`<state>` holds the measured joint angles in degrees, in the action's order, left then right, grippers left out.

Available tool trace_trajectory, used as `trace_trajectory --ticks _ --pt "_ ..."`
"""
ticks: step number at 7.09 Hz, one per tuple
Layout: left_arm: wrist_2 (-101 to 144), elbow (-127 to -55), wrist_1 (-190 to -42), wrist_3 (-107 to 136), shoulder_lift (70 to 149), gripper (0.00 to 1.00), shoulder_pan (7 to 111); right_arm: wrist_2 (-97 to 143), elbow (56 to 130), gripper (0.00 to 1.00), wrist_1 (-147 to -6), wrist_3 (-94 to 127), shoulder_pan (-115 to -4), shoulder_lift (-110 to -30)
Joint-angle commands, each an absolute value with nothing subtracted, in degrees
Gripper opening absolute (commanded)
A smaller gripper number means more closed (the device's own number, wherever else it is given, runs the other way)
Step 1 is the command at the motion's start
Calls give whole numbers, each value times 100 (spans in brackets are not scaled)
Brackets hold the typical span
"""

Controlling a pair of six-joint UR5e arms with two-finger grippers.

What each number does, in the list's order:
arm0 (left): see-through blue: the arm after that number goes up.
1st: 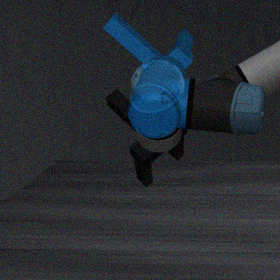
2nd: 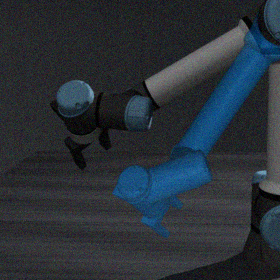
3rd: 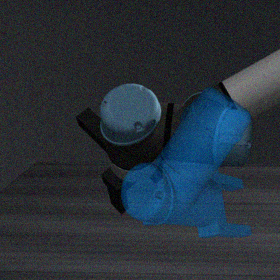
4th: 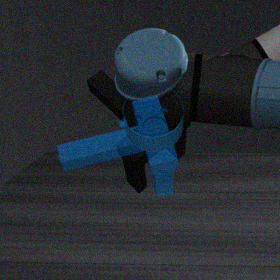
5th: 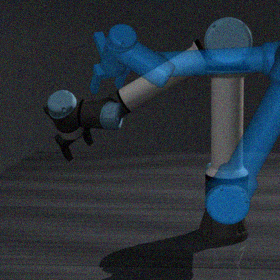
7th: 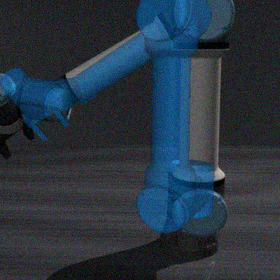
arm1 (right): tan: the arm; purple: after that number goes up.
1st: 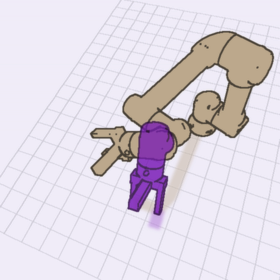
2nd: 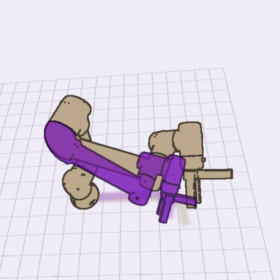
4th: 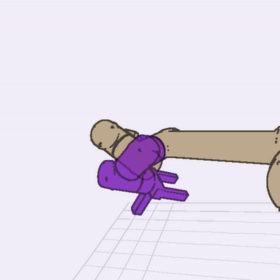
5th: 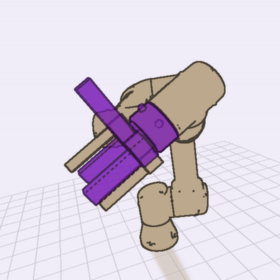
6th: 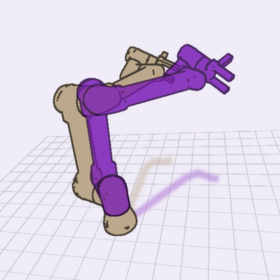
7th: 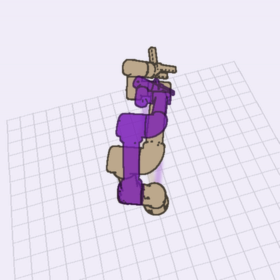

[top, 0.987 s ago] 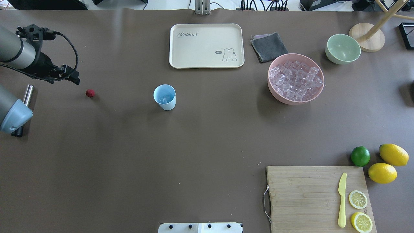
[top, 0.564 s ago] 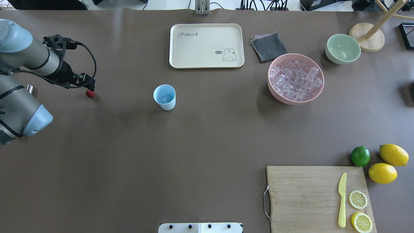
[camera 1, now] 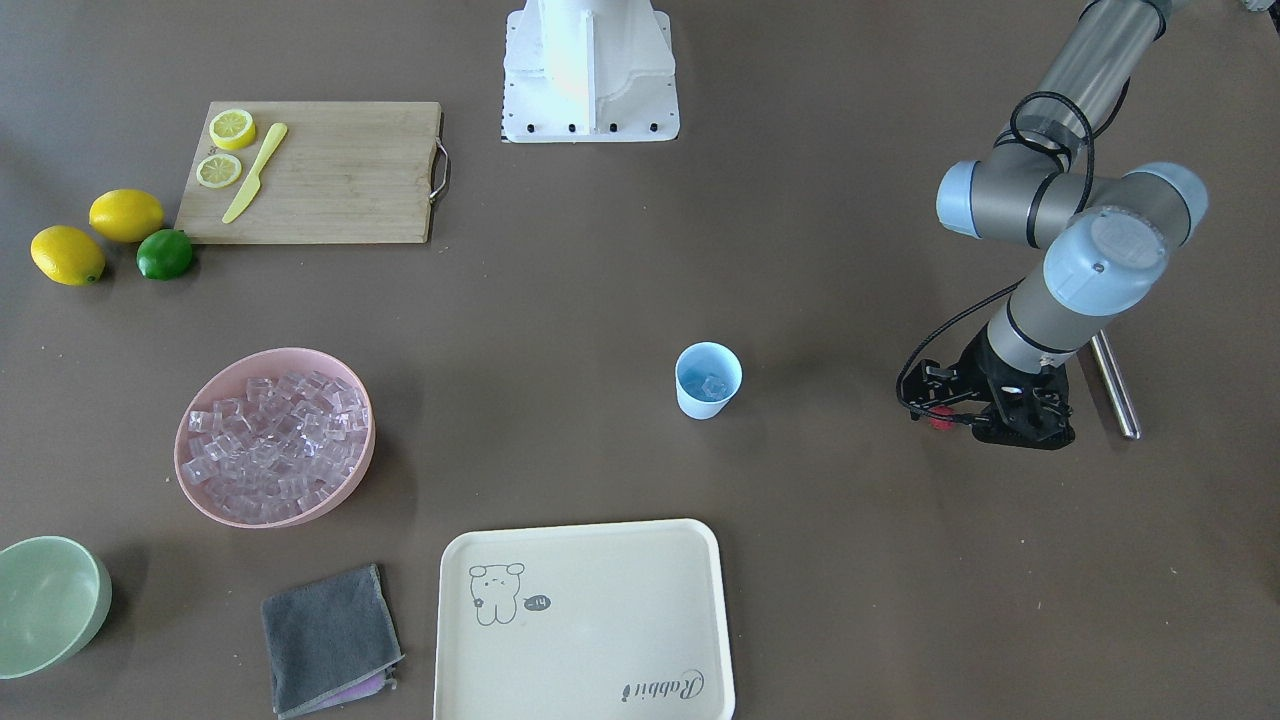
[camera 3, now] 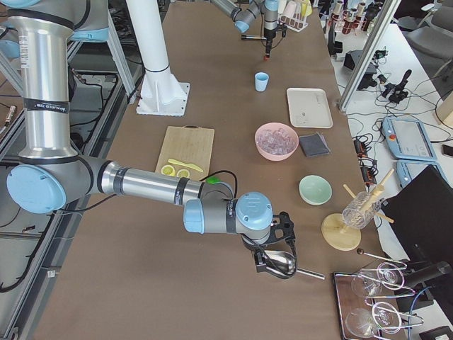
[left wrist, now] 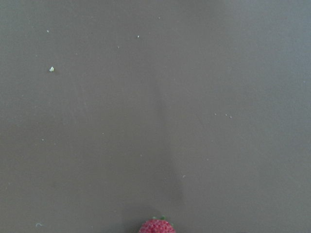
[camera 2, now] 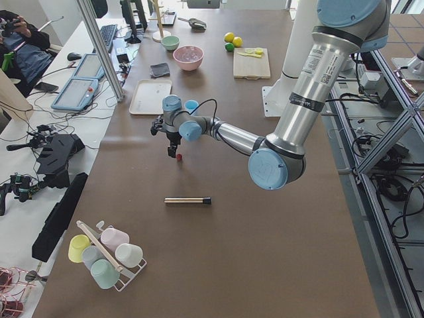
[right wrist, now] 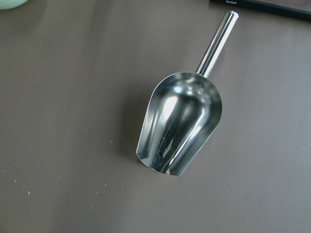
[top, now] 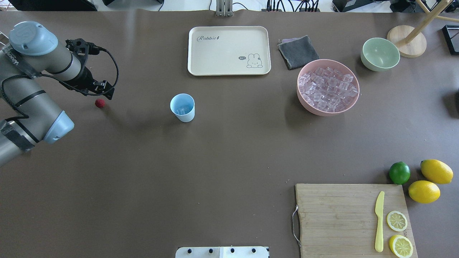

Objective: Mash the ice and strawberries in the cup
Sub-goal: 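Reach the left gripper over the small red strawberry, then lower the left gripper and close it on the strawberry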

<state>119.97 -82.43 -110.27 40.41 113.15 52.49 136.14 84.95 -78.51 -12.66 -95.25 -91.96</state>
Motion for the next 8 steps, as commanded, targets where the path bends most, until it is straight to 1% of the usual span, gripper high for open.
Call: trace_trajectory --ticks 1,3,5,6,7,8 --pt "11909 -7938 -11440 4025 11320 88 5247 13606 8447 99 -7840 -1257 -9545 -9202" --pt "11909 -7875 -11470 4069 11320 89 5229 13500 8368 99 -7980 -1195 -9554 -9237" --pt "11909 -7892 -11478 4087 11312 88 5238 13535 8393 99 -8339 -1178 -9624 -9211" --pt "11909 -7936 -11496 4087 11268 75 5238 13553 8446 99 -8341 -1178 -9746 -9228" --pt "11909 -7910 -11661 4226 11241 73 5221 13544 8446 99 -8350 -1178 -9756 -9211" --pt "11909 -7928 -11680 4280 11233 66 5221 13553 8464 99 -8350 -1178 -9765 -9202"
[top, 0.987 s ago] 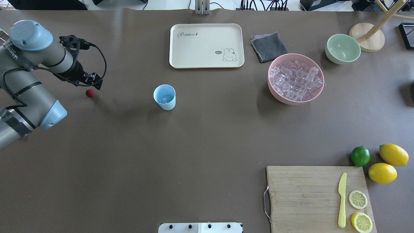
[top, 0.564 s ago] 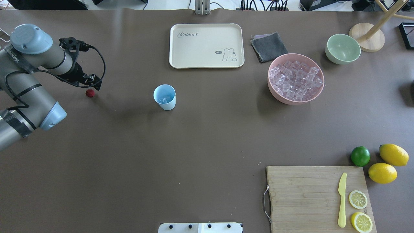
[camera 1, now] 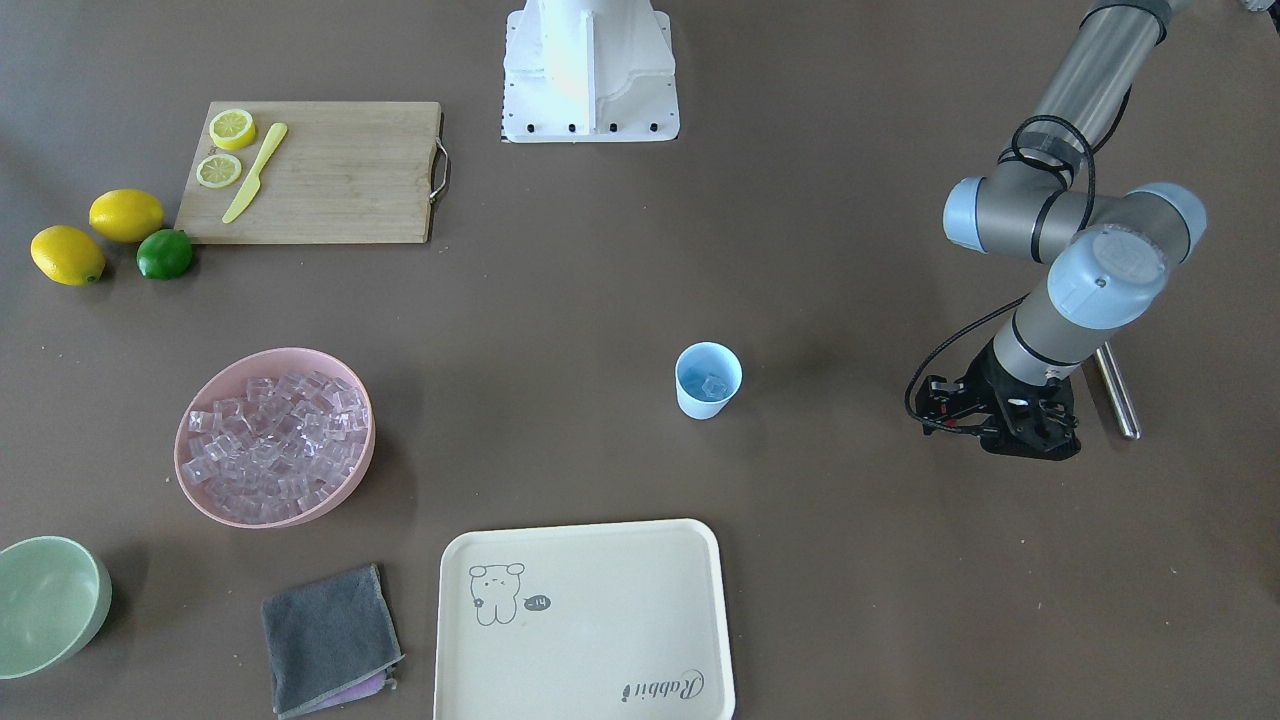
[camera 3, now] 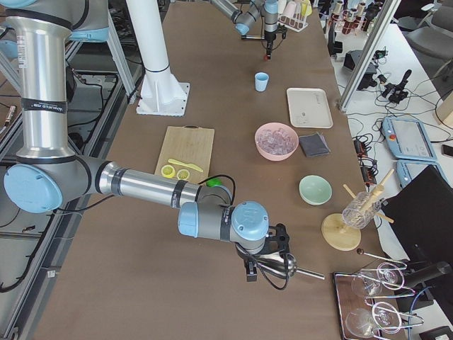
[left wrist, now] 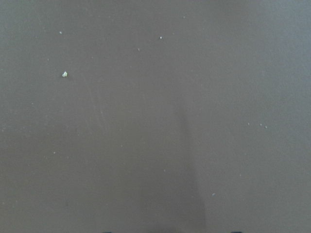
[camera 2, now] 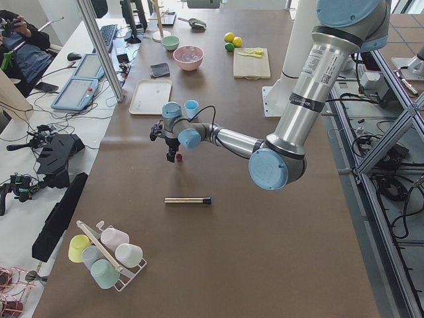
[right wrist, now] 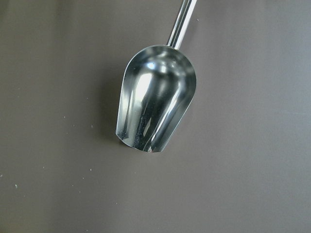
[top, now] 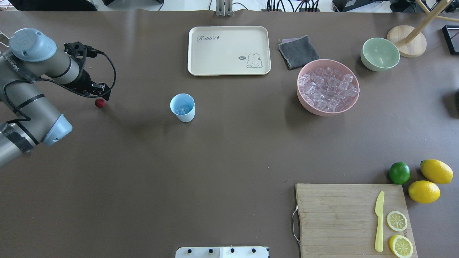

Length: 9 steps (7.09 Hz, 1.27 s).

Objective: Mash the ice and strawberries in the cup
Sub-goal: 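Lower the left gripper and close it on the strawberry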

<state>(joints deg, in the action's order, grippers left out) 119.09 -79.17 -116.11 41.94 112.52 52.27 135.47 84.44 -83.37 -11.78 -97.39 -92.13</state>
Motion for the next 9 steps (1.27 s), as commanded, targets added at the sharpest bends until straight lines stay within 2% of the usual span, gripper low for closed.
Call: trace_trajectory --ticks 1,4,5,6,9 --pt "11918 -7919 -11689 4272 11232 66 5212 13553 8464 99 -8341 -1178 -9791 -9202" --pt "11953 -7928 -11689 4280 11215 66 5081 13562 8464 100 -8350 -1178 -9835 -9185" --pt "11944 -7928 -11707 4289 11215 48 5028 13562 8464 100 -8350 -1178 -9835 -9185" --pt "11953 -7936 -11707 4254 11224 19 5027 13562 8473 99 -8350 -1178 -9835 -9167" --pt "11979 -8068 -11611 4263 11311 13 5080 13562 8473 99 -8350 -1178 -9852 -9158"
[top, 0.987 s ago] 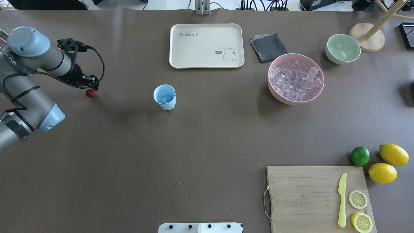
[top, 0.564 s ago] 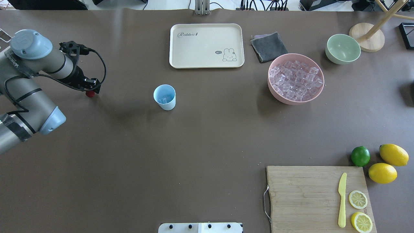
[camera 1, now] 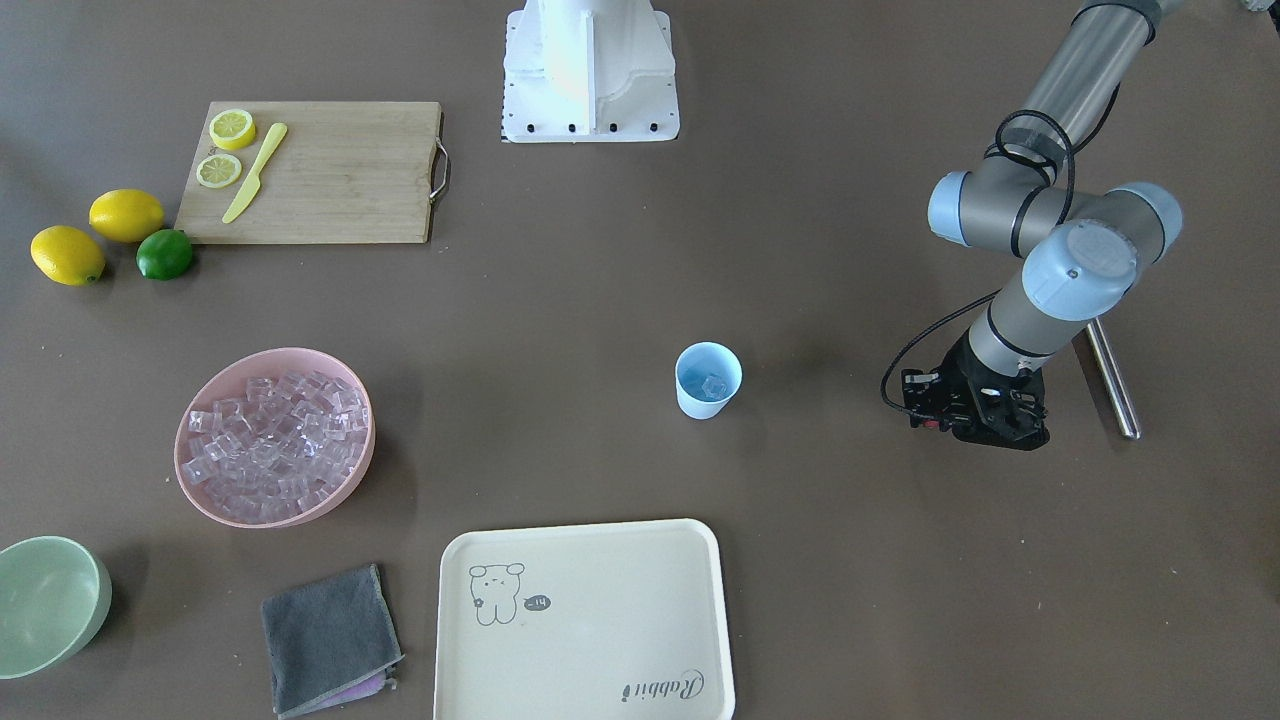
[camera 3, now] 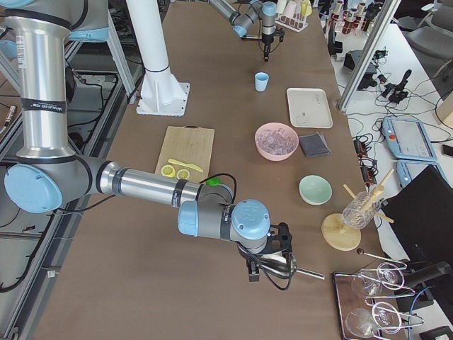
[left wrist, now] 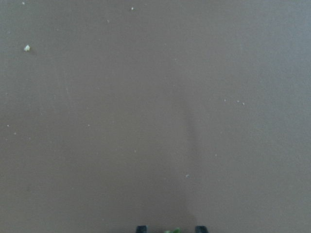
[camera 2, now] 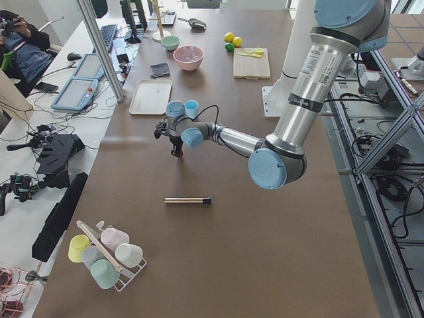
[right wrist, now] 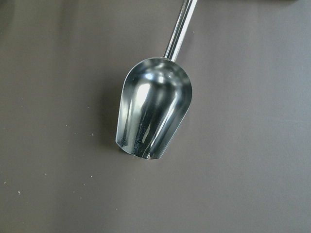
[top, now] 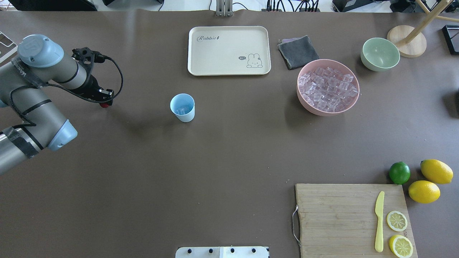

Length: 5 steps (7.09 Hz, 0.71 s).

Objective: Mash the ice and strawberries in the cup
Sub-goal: 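Carry the strawberry over the light-blue cup and release it inside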

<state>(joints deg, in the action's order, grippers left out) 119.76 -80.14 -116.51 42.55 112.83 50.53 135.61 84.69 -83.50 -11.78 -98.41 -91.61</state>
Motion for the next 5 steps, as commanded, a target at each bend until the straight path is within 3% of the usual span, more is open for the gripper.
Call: trace_trajectory --ticks 1,5 --pt "11979 -8181 -11462 4280 11399 13 5106 13562 8473 100 -8350 -1178 -9879 -9158" --pt "12138 -8744 -10107 6091 12987 13 4785 13562 8622 100 -8358 -1178 -9923 -9255"
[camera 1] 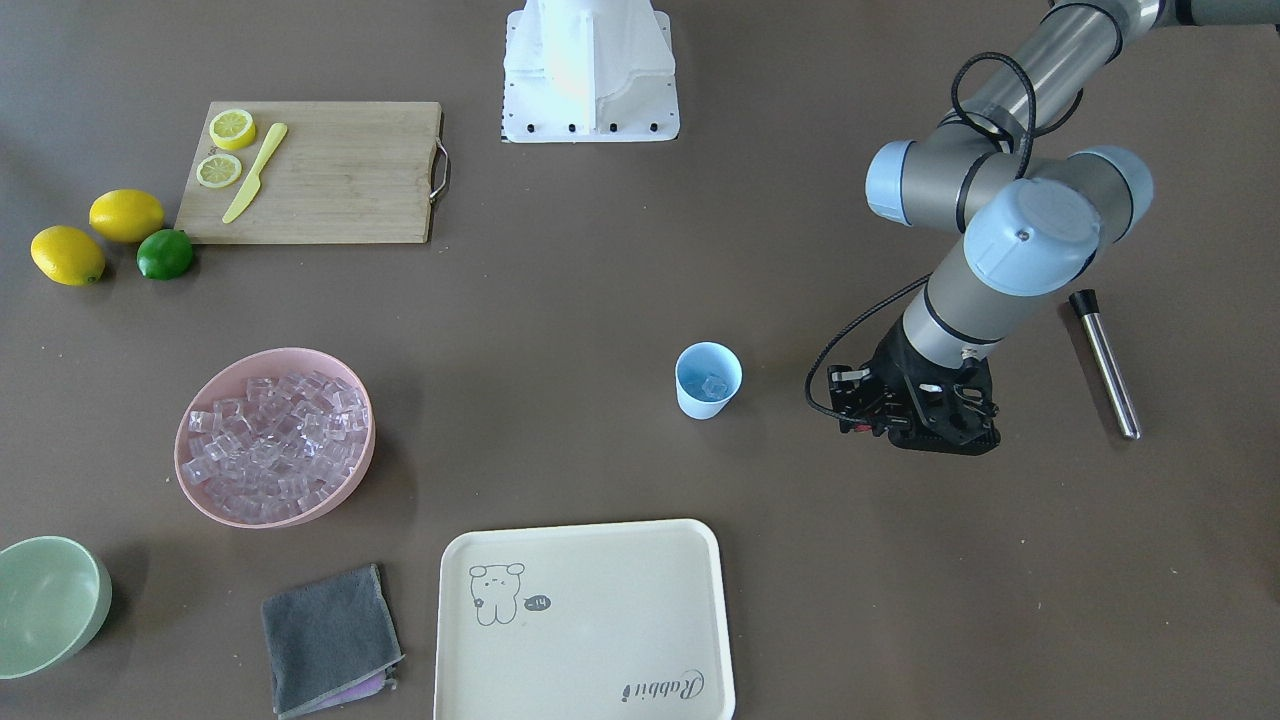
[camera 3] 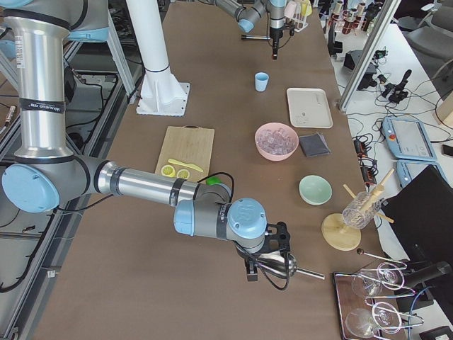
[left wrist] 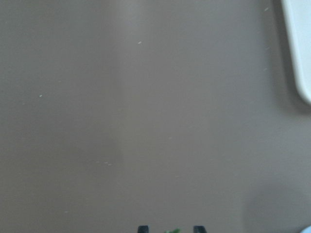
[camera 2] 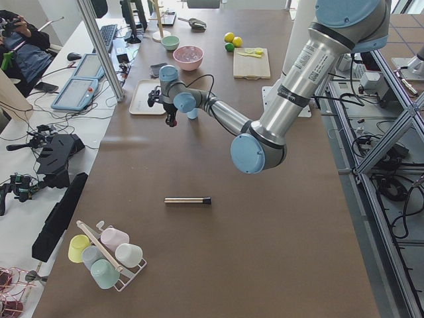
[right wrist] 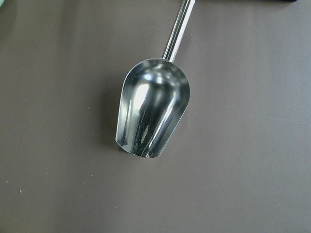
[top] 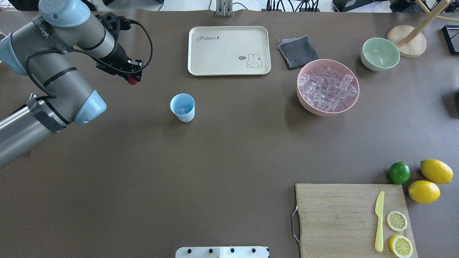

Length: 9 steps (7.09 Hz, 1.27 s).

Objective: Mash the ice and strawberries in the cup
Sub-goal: 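Carry the strawberry over the light-blue cup and release it inside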

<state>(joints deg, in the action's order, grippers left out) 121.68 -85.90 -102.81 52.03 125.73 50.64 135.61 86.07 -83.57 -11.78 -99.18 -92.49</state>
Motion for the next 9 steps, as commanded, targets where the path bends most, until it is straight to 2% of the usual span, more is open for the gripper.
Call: trace_trajectory --ticks 1,4,5,8,9 --pt "11842 -8771 -10160 6448 13025 13 4364 13553 8622 100 -8385 -1178 -9923 -9246" --pt "11558 -8930 -10178 7011 12964 15 3913 13562 8622 100 -8420 -1178 -9932 -9220" --pt "11505 -8956 -10178 7048 12990 75 3902 13562 8622 100 -8429 -1186 -9932 -9220" --pt "11601 -8982 -10169 6875 12938 77 4234 13562 8666 100 -8420 -1213 -10019 -9281" --pt "11897 -9000 -10160 6212 12572 76 4515 13562 8701 100 -8420 -1230 -10028 -9290"
